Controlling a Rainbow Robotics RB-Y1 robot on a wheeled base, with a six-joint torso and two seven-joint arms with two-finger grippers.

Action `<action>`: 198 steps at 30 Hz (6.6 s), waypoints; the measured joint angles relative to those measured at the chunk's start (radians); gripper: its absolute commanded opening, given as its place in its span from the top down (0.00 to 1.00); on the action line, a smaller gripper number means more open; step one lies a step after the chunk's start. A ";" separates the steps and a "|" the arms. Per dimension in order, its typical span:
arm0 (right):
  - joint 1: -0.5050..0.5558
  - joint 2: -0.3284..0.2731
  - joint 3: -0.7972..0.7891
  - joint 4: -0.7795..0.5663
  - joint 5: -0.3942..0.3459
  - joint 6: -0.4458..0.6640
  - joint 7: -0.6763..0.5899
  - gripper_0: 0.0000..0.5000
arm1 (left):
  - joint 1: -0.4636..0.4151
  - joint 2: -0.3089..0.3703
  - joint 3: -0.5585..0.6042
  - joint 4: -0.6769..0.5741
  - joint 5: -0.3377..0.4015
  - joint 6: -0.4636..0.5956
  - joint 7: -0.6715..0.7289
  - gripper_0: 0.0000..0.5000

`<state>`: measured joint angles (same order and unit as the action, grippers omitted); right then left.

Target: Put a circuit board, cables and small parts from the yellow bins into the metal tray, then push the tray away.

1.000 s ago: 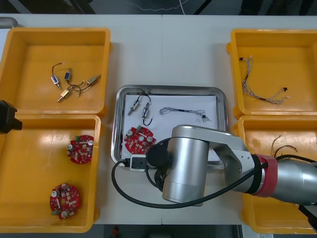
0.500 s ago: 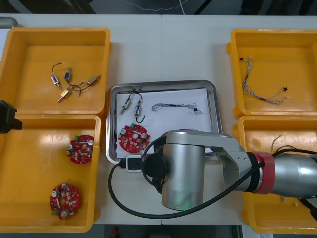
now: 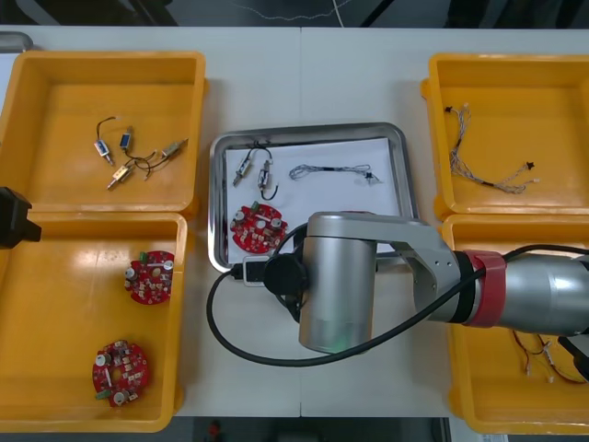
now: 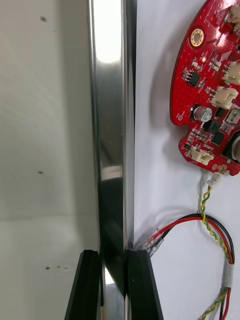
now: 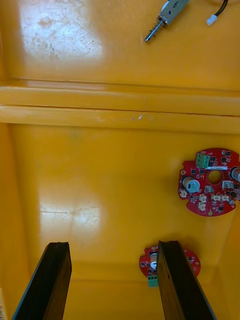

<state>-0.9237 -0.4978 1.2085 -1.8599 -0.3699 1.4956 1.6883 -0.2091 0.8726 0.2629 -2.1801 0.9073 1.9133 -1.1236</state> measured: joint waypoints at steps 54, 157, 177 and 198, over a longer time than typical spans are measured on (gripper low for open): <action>-0.281 0.051 -0.023 0.478 -0.072 -0.353 0.051 1.00 | 0.000 0.000 0.001 -0.001 0.000 0.000 -0.028 0.00; 0.779 -0.178 -1.585 -0.477 -0.425 0.424 -0.476 0.00 | 0.001 0.001 0.002 -0.004 0.000 0.000 -0.028 0.00; 0.838 -0.193 -1.599 -0.479 -0.450 0.424 -0.476 0.00 | 0.001 0.001 0.002 -0.004 0.000 0.000 -0.028 0.00; 0.839 -0.194 -1.599 -0.479 -0.450 0.424 -0.476 0.00 | 0.001 0.001 0.002 -0.004 0.000 0.000 -0.028 0.00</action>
<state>-0.0849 -0.6913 -0.3900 -2.3392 -0.8200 1.9192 1.2125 -0.2084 0.8735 0.2648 -2.1839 0.9073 1.9135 -1.1515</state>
